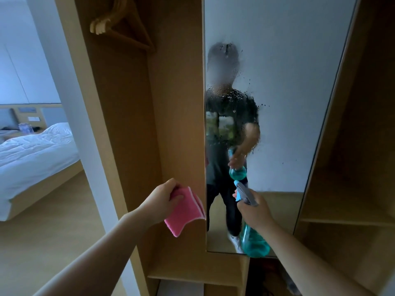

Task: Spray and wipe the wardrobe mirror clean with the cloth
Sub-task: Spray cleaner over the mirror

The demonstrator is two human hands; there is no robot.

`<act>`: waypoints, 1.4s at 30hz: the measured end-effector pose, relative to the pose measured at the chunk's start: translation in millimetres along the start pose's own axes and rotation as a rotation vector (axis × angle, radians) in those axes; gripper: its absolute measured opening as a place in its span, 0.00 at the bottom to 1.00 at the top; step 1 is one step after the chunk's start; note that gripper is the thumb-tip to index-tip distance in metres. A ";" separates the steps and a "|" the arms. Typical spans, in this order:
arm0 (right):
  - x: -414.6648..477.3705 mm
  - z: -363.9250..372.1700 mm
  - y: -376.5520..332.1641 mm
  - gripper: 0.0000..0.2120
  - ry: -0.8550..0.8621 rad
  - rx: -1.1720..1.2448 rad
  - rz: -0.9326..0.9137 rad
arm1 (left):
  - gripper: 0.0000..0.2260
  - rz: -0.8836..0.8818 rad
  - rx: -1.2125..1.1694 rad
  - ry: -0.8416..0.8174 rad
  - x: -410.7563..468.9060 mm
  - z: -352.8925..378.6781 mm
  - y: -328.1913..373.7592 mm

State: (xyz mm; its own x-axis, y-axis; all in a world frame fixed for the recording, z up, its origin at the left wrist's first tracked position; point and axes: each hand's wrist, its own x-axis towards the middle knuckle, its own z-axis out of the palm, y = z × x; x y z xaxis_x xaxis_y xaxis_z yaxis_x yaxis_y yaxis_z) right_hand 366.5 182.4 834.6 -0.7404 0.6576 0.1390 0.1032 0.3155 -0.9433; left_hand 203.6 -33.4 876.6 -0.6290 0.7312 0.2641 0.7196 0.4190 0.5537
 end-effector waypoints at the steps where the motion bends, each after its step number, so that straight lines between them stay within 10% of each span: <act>1: -1.4 3.4 3.7 0.14 0.000 -0.006 0.008 | 0.06 -0.006 0.003 -0.009 -2.3 3.7 -3.2; 30: -16.7 -25.4 63.7 0.19 0.124 0.016 0.140 | 0.06 0.036 0.040 -0.075 8.5 45.7 -14.9; 42: -19.8 -57.4 81.8 0.06 0.236 -0.033 0.094 | 0.04 0.082 0.036 -0.138 21.3 68.6 11.9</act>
State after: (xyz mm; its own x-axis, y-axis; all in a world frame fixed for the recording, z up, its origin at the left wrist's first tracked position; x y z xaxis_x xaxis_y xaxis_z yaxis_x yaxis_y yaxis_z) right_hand 427.7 234.4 772.0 -0.5515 0.8253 0.1212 0.1889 0.2650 -0.9456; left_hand 218.9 24.1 834.7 -0.5231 0.8297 0.1951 0.7786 0.3720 0.5053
